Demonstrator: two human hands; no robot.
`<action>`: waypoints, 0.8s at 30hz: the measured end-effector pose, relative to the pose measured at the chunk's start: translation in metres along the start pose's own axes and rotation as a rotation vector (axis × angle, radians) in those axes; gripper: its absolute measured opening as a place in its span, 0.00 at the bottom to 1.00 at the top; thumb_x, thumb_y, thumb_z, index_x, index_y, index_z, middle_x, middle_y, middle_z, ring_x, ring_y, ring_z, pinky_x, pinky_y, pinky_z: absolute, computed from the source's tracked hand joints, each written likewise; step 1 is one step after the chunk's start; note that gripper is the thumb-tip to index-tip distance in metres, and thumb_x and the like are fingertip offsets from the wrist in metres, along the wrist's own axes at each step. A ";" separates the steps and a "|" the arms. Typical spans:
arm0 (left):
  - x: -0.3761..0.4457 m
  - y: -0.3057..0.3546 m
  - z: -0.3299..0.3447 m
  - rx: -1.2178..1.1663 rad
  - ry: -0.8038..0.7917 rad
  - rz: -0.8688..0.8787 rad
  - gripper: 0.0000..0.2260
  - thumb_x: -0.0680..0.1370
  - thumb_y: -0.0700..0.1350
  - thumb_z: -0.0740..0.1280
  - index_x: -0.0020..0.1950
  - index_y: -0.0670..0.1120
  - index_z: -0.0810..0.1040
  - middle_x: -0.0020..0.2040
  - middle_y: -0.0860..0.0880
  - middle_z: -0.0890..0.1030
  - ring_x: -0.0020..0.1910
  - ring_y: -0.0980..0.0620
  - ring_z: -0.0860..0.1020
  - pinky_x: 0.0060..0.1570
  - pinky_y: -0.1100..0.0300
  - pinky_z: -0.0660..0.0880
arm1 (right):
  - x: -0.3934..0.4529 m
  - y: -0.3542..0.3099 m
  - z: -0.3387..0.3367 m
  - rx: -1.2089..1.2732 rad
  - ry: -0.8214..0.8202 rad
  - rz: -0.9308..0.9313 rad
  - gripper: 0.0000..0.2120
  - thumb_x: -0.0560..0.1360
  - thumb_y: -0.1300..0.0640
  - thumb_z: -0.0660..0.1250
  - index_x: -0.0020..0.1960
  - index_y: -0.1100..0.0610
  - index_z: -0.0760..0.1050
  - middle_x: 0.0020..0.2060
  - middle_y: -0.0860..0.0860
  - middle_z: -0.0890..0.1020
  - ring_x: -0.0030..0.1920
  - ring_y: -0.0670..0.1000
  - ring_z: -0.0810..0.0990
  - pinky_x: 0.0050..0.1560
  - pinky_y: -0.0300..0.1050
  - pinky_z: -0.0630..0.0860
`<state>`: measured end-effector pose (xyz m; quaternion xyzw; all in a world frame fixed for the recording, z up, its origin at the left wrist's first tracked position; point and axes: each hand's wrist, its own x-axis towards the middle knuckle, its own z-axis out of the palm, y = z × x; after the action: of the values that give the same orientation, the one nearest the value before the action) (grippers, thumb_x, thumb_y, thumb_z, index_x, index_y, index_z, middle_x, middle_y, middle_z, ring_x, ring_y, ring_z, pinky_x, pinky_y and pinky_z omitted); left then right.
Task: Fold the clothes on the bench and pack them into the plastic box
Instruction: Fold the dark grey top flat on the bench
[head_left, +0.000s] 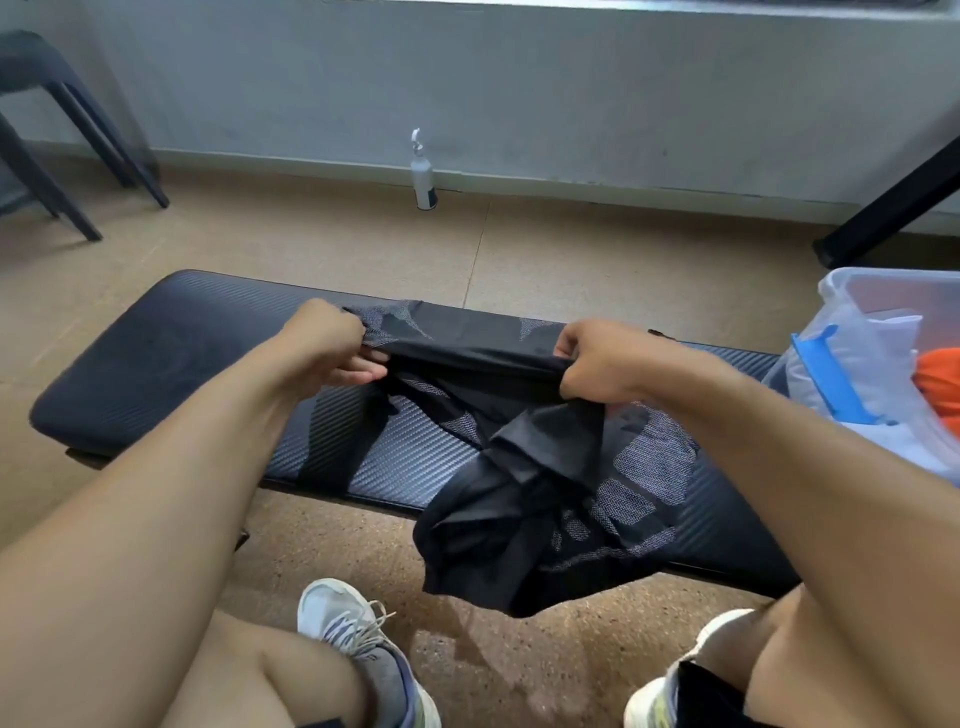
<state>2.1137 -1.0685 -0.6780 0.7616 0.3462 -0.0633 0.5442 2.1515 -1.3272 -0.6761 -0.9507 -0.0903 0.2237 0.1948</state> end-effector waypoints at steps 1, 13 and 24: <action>0.003 -0.001 -0.001 0.119 0.008 -0.002 0.10 0.83 0.34 0.52 0.46 0.39 0.70 0.31 0.41 0.82 0.19 0.53 0.78 0.19 0.63 0.75 | 0.000 0.004 -0.002 -0.024 -0.013 0.004 0.07 0.68 0.61 0.66 0.45 0.53 0.76 0.40 0.50 0.83 0.36 0.54 0.83 0.27 0.38 0.74; -0.017 -0.003 0.055 0.580 -0.452 0.667 0.29 0.73 0.58 0.74 0.72 0.55 0.70 0.64 0.56 0.77 0.62 0.57 0.76 0.63 0.59 0.71 | -0.001 0.012 -0.005 0.245 0.076 -0.292 0.07 0.75 0.55 0.74 0.51 0.47 0.78 0.47 0.47 0.85 0.46 0.52 0.83 0.49 0.52 0.81; -0.008 -0.012 0.068 0.959 -0.306 0.790 0.10 0.79 0.50 0.67 0.41 0.48 0.73 0.42 0.50 0.77 0.45 0.46 0.76 0.46 0.53 0.72 | 0.004 0.027 -0.007 0.210 0.099 -0.031 0.07 0.68 0.57 0.77 0.43 0.53 0.80 0.37 0.50 0.83 0.40 0.53 0.83 0.40 0.47 0.80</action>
<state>2.1197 -1.1300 -0.7105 0.9730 -0.1092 -0.1139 0.1685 2.1604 -1.3526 -0.6827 -0.9334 -0.0711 0.1817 0.3011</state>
